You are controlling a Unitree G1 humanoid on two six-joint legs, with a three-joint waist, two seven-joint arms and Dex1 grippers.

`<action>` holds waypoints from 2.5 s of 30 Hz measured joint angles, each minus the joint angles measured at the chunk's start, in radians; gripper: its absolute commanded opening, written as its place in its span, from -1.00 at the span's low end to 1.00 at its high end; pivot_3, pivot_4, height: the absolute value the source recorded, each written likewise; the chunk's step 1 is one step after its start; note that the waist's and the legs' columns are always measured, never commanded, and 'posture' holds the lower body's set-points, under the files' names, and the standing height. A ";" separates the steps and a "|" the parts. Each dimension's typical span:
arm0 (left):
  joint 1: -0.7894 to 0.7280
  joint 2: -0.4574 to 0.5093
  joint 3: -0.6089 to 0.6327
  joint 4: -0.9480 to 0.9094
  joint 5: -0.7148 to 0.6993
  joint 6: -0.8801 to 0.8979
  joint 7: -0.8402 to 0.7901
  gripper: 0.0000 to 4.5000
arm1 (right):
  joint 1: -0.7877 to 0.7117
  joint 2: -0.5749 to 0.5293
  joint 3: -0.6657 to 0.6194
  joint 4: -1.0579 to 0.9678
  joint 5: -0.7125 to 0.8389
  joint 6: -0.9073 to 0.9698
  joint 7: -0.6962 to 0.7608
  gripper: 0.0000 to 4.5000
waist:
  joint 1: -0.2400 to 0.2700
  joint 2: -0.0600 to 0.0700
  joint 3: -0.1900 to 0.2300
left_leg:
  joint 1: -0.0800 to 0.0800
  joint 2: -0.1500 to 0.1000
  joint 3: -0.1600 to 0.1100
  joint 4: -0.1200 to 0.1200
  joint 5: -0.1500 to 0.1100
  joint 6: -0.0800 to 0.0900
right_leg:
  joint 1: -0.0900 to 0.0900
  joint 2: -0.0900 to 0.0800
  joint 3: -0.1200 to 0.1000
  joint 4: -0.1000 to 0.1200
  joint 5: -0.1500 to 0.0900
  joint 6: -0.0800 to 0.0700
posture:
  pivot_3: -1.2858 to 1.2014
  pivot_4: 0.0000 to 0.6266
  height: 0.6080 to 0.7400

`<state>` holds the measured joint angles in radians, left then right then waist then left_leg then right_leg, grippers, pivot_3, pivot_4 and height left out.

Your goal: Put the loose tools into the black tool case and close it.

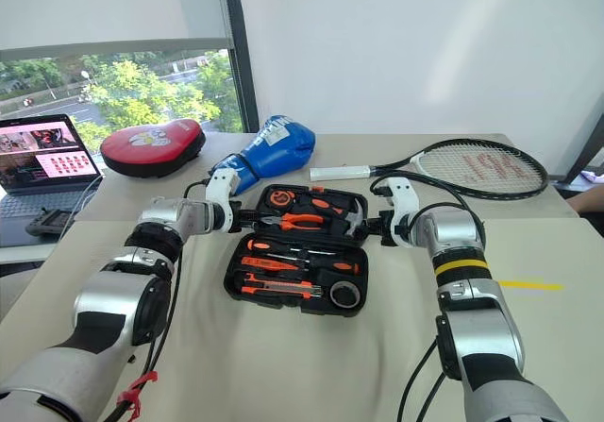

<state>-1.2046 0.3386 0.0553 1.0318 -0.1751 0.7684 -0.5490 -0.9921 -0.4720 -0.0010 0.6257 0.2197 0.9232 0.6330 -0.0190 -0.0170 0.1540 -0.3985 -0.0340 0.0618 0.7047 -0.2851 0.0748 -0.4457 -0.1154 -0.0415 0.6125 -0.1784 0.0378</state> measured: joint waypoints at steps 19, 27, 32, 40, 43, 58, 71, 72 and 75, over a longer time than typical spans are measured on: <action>0.531 0.004 0.194 -1.159 -0.207 0.809 0.137 -1.00 | 0.375 -0.129 0.018 -0.709 0.148 0.305 0.043 -0.99 | 0.004 0.002 -0.001 | 0.003 0.001 0.000 0.000 0.001 -0.001 | 0.001 0.001 0.002 0.000 0.000 0.000 | 0.03 -0.52 1.00; 0.660 0.009 0.179 -1.317 -0.225 0.727 0.155 -1.00 | 0.469 -0.100 -0.010 -0.781 0.153 0.193 -0.003 -0.99 | 0.005 0.002 -0.001 | 0.010 0.001 0.000 -0.002 0.000 -0.002 | 0.006 0.001 0.004 0.000 0.000 -0.002 | 0.03 -0.52 1.00; 0.781 0.012 0.160 -1.354 -0.211 0.420 0.107 -1.00 | 0.582 -0.076 -0.053 -0.847 0.125 -0.064 0.007 -0.99 | 0.010 0.002 -0.001 | 0.007 0.001 0.000 -0.002 0.000 -0.002 | 0.003 0.000 0.004 -0.002 0.001 -0.002 | 0.03 -0.52 1.00; 0.973 0.121 0.058 -1.368 -0.040 -0.275 -0.020 -1.00 | 0.786 -0.136 -0.049 -0.960 -0.082 -0.712 0.039 -0.99 | 0.023 0.002 0.000 | -0.001 0.000 0.002 -0.002 0.001 -0.003 | -0.007 0.000 0.004 -0.002 0.001 -0.003 | 0.03 -0.52 1.00; 1.036 0.159 0.027 -1.329 0.026 -0.475 -0.052 -1.00 | 0.886 -0.164 -0.040 -0.960 -0.149 -0.871 0.044 -0.99 | 0.029 0.002 0.000 | -0.001 0.000 0.003 -0.001 0.001 -0.002 | -0.007 0.000 0.004 -0.002 0.001 -0.003 | 0.03 -0.52 1.00; 1.162 0.287 -0.010 -1.118 0.138 -1.058 -0.136 -1.00 | 1.111 -0.265 -0.050 -0.991 -0.259 -1.175 0.067 -0.99 | 0.030 0.002 0.000 | 0.012 0.007 0.003 -0.001 -0.006 0.010 | 0.009 0.001 0.002 -0.005 0.001 -0.006 | 0.03 -0.52 1.00; 1.271 0.403 0.157 -1.010 -0.107 -0.888 -0.306 0.39 | 1.415 -0.445 -0.215 -1.147 -0.199 -1.053 0.234 0.09 | 0.038 0.001 0.000 | 0.016 0.012 0.003 0.001 -0.007 0.008 | 0.013 0.002 0.000 -0.004 -0.001 -0.008 | 0.03 -0.52 1.00; 1.255 0.399 0.159 -1.007 -0.124 -0.854 -0.306 0.39 | 1.451 -0.445 -0.238 -1.192 -0.136 -0.977 0.251 0.09 | 0.040 0.000 0.001 | 0.016 0.012 0.003 0.001 -0.007 0.008 | 0.013 0.002 0.000 -0.004 -0.001 -0.008 | 0.03 -0.52 1.00; 1.213 0.393 0.165 -1.004 -0.182 -0.759 -0.307 0.16 | 1.547 -0.471 -0.315 -1.354 0.103 -0.754 0.314 -0.14 | 0.046 0.001 0.001 | 0.017 0.014 0.001 0.002 -0.007 0.008 | 0.016 0.001 0.000 -0.004 -0.001 -0.009 | 0.03 -0.52 1.00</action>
<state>0.0082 0.7318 0.2203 0.0275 -0.3569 0.0095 -0.8558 0.5553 -0.9433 -0.3164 -0.7278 0.3229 0.1696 0.9468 0.0274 -0.0162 0.1551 -0.3811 -0.0200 0.0628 0.7064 -0.2918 0.0829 -0.4299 -0.1139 -0.0416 0.6086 -0.1798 0.0292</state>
